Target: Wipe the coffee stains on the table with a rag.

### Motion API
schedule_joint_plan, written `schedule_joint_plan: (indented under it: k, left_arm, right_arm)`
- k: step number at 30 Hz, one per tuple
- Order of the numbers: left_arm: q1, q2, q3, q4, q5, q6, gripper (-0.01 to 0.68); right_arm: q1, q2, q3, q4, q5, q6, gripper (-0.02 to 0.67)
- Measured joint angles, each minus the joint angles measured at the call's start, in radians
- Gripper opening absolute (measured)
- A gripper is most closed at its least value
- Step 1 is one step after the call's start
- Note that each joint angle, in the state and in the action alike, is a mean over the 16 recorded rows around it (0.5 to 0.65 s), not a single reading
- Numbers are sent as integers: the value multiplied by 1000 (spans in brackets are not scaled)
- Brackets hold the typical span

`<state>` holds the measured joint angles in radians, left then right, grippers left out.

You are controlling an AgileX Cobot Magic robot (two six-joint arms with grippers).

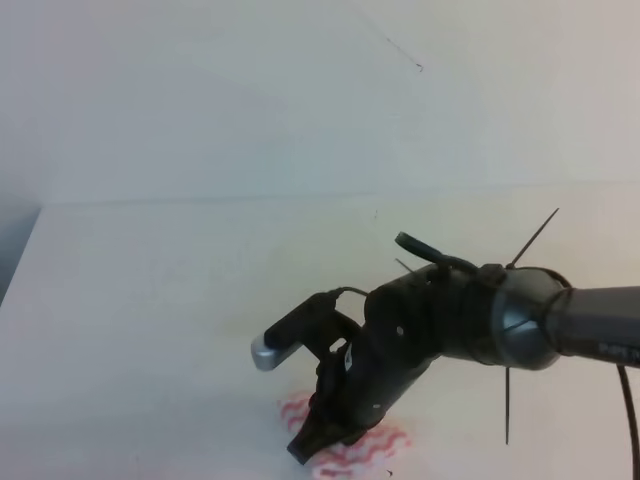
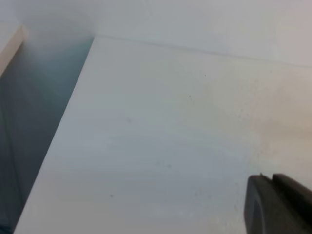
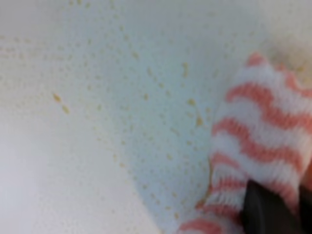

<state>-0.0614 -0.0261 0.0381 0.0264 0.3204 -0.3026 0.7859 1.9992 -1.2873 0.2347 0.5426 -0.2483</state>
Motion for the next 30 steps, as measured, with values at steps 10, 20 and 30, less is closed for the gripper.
schedule_joint_plan:
  k: [10, 20, 30]
  left_arm:
    - [0, -2, 3, 0, 1, 0, 0]
    - [0, -2, 5, 0, 4, 0, 0]
    - [0, -2, 3, 0, 6, 0, 0]
  right_arm:
    - [-38, -185, -28, -202, 33, 177, 30]
    - [-169, -211, -29, -412, 102, 444, 111]
    - [-237, -151, -28, -415, 97, 524, 338]
